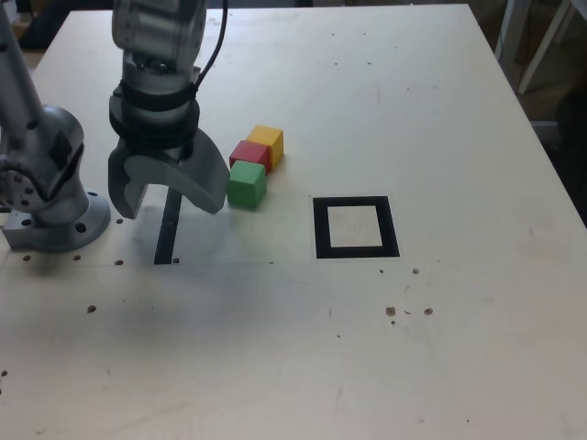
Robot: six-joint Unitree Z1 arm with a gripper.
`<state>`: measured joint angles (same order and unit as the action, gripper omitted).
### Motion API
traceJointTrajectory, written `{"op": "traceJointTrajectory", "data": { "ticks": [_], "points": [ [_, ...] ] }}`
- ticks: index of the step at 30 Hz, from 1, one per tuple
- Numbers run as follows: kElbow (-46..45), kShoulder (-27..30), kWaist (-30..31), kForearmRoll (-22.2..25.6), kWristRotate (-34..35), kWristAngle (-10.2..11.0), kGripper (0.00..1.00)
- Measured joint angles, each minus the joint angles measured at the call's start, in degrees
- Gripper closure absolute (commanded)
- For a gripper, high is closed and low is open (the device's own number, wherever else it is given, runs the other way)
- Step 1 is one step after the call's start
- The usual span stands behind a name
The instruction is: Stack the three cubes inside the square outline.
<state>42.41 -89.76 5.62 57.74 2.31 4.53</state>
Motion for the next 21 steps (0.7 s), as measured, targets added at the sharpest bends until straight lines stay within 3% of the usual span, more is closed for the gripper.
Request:
{"op": "traceJointTrajectory", "data": {
  "ticks": [21],
  "points": [
    [2.70, 1.95, 0.00, 4.52, 1.37, -0.41, 0.01]
  ]
}}
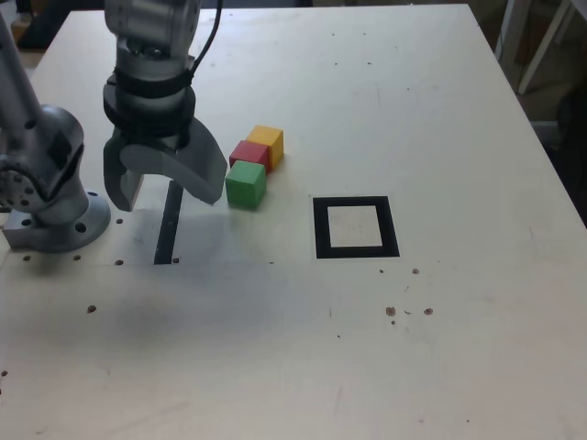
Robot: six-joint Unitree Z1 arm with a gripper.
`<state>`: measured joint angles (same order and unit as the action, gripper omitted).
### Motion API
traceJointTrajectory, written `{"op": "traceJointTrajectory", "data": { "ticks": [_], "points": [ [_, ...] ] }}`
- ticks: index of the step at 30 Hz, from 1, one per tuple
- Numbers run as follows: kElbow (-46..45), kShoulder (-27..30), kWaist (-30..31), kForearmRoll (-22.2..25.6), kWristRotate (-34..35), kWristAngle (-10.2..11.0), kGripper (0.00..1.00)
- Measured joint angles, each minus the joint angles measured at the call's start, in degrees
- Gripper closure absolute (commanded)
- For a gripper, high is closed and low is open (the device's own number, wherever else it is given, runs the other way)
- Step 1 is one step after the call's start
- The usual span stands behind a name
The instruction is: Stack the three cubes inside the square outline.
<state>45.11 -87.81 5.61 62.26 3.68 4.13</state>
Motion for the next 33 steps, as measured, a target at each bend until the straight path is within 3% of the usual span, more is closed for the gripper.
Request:
{"op": "traceJointTrajectory", "data": {
  "ticks": [6, 19, 29, 33],
  "points": [
    [3.62, 0.59, 0.00, 2.95, -2.27, 0.98, 0.02],
    [10.68, 0.18, -3.83, 4.90, -9.16, 7.34, 0.02],
    [10.46, -4.55, -9.02, 0.40, -12.99, 12.39, 0.03],
    [9.98, -8.55, -10.65, -3.26, -14.85, 13.11, 0.04]
  ]
}}
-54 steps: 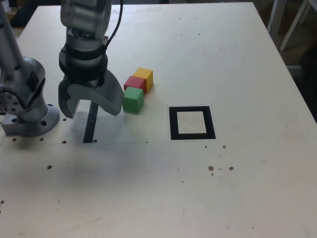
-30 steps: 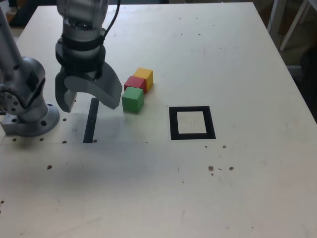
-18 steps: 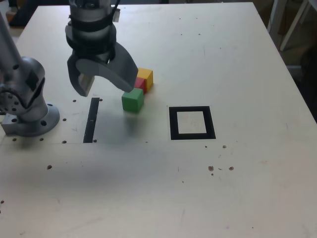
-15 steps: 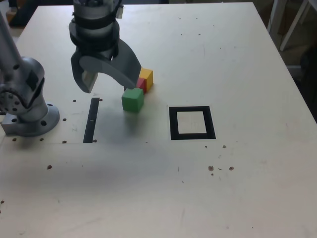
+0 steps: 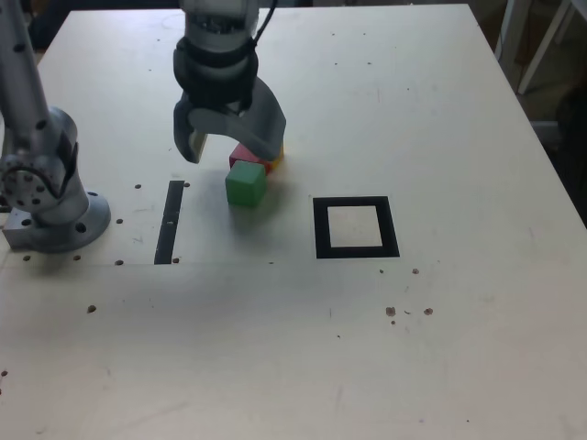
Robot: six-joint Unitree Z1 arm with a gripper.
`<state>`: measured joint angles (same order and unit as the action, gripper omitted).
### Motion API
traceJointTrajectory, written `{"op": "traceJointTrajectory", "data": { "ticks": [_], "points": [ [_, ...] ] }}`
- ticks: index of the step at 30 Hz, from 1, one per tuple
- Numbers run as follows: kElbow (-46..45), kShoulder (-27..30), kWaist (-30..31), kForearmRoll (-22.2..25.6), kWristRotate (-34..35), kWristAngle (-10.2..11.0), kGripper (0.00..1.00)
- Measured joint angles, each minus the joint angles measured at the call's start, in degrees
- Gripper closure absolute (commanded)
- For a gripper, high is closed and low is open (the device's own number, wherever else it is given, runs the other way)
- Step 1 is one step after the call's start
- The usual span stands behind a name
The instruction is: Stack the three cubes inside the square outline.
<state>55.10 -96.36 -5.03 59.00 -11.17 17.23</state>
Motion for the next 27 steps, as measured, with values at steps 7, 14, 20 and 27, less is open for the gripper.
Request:
{"op": "traceJointTrajectory", "data": {
  "ticks": [7, 14, 20, 27],
  "points": [
    [-0.55, -6.83, -3.06, -5.34, -1.55, 0.42, 0.07],
    [-0.65, -8.01, -3.23, -7.85, -1.64, 1.45, 0.18],
    [-2.40, -8.00, -3.23, -9.85, -0.90, 1.66, 0.44],
    [-2.51, -7.67, -1.66, -10.39, -0.12, 2.84, 0.64]
  ]
}}
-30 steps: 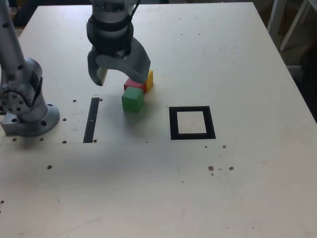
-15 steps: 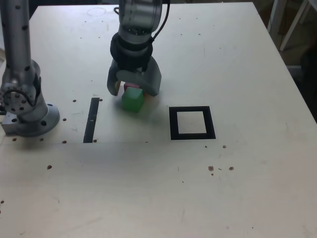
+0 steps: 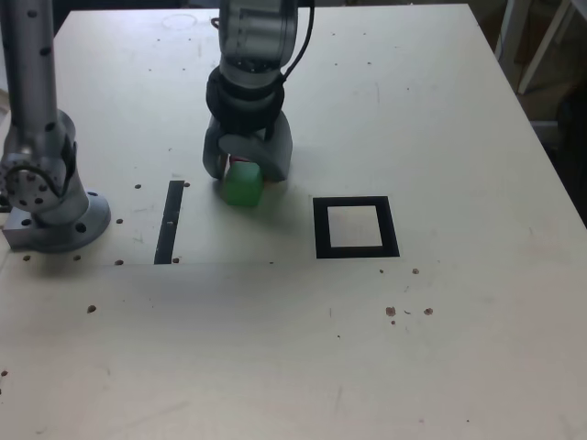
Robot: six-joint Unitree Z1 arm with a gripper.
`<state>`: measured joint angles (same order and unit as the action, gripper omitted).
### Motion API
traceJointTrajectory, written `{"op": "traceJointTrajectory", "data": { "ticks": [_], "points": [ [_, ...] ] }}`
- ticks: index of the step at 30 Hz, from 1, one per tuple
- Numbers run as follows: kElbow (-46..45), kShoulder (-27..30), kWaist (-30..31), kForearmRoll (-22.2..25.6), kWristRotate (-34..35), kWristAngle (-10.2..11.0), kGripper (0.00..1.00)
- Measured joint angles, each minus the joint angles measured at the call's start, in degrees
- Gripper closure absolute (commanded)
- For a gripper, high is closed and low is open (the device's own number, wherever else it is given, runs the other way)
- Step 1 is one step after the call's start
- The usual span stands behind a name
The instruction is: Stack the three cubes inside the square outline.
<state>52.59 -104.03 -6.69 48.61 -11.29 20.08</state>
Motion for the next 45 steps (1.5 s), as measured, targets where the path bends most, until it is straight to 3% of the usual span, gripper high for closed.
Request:
{"op": "traceJointTrajectory", "data": {
  "ticks": [29, 39, 45],
  "points": [
    [5.01, 1.94, 6.37, 5.81, 2.76, 0.34, 0.67],
    [12.99, 2.38, 12.43, 13.93, 5.26, 0.17, 0.67],
    [20.78, 0.98, 16.60, 21.48, 8.59, -2.06, 0.67]
  ]
}}
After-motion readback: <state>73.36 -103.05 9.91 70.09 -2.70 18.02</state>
